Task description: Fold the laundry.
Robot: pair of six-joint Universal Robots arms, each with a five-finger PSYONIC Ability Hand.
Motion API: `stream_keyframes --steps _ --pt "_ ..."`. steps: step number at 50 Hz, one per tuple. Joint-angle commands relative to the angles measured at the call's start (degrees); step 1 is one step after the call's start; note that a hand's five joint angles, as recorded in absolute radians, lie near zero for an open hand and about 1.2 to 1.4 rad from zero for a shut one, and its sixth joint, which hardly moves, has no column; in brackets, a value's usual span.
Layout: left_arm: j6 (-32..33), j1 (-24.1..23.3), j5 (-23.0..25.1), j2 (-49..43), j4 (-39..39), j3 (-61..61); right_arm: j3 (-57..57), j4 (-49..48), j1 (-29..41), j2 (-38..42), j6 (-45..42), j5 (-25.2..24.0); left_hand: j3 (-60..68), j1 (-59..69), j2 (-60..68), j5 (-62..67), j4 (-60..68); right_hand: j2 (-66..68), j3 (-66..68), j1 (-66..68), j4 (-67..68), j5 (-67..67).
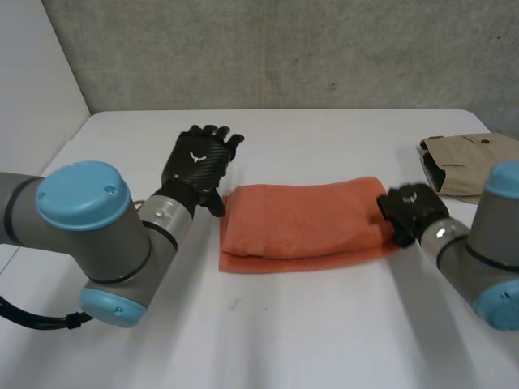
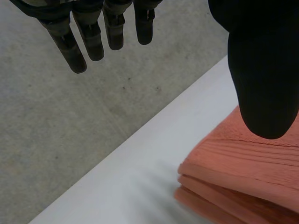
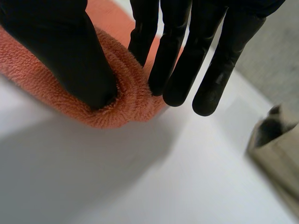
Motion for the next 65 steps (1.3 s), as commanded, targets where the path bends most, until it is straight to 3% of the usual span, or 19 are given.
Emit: stream_keyframes --steps 1,7,14,17,18,21,23,26,30,35,40,44,48,57,65 --pt "-0.6 3.3 0.0 4.7 -2.0 -1.5 -10.9 0.5 9.0 -0.8 -1.4 1.1 -2.2 -0.9 -1.8 -2.7 -1.7 13.0 12.3 27.5 11.8 15.8" --pt "-2.6 6.6 -0.3 8.1 -2.7 -2.8 -21.7 0.9 23.5 4.0 -3.1 -0.6 -2.2 -0.9 -1.8 -2.7 -1.7 13.0 12.3 27.5 11.8 15.8" --pt "-5.1 8.9 0.0 8.5 -3.2 -4.2 -26.2 6.9 30.9 12.5 -9.6 -6.7 -2.2 -0.9 -1.8 -2.7 -1.7 10.2 9.6 24.7 9.0 13.0" --pt "-5.3 8.2 0.3 8.0 -3.2 -4.1 -27.7 8.8 30.8 12.9 -8.6 -4.0 -2.2 -0.9 -1.8 -2.7 -1.7 -52.8 -53.5 -38.4 -54.0 -50.0" --pt "-5.4 8.2 0.3 7.8 -3.2 -3.9 -28.1 9.0 30.5 12.3 -5.7 0.3 -2.2 -0.9 -1.8 -2.7 -1.7 -57.0 -57.7 -42.5 -58.2 -54.2" --pt "-6.3 7.6 0.5 6.1 -3.0 -2.6 -28.4 9.0 29.7 11.0 1.9 5.3 -2.0 -0.7 -1.6 -2.5 -1.5 -57.0 -57.7 -42.5 -58.2 -54.2" --pt "-7.2 6.6 0.6 4.7 -3.1 -0.9 -28.3 9.4 26.8 9.4 11.6 7.5 -1.3 -0.1 -0.9 -1.8 -0.8 -57.0 -57.7 -42.5 -58.2 -54.2" --pt "-10.0 3.3 1.6 1.7 -3.9 3.2 -27.8 10.1 22.5 7.1 22.6 5.0 0.2 1.5 0.6 -0.3 0.7 -57.0 -57.7 -42.5 -58.2 -54.2" --pt "-12.8 0.6 4.0 -2.6 -7.2 7.9 -27.8 13.8 20.6 6.9 29.6 -0.4 1.4 2.6 1.8 0.9 1.9 -57.0 -57.7 -42.5 -58.2 -54.2" --pt "-14.0 -1.0 5.6 -9.6 -14.2 14.9 -30.1 16.5 18.6 11.6 29.8 -1.8 1.7 3.0 2.1 1.2 2.2 -57.0 -57.7 -42.5 -58.2 -54.2" --pt "-13.4 -1.3 2.3 -15.5 -22.2 19.8 -34.2 19.4 18.6 17.0 28.6 -1.6 3.2 4.5 3.6 2.7 3.7 -57.0 -57.7 -42.5 -58.2 -54.2" --pt "-11.8 -0.8 -1.7 -17.2 -24.0 20.3 -37.7 22.4 18.4 20.8 24.9 -0.8 4.3 5.5 4.6 3.7 4.8 -57.0 -57.7 -42.5 -58.2 -54.2" --pt "-8.1 -0.6 -2.7 -17.4 -24.3 19.8 -39.0 23.7 18.1 21.8 20.4 1.9 4.1 5.3 4.5 3.6 4.6 -57.0 -57.7 -42.5 -58.2 -54.2" --pt "-4.9 -1.8 -2.0 -15.0 -24.5 18.9 -35.1 22.0 18.4 13.8 17.8 3.7 1.1 2.3 1.4 0.6 1.6 -57.0 -57.7 -42.5 -58.2 -54.2" --pt "-5.4 -1.8 6.4 -1.3 -24.9 18.5 -19.6 7.9 19.2 1.8 17.0 5.3 0.9 2.1 1.3 0.4 1.4 -57.0 -57.7 -42.5 -58.2 -54.2"
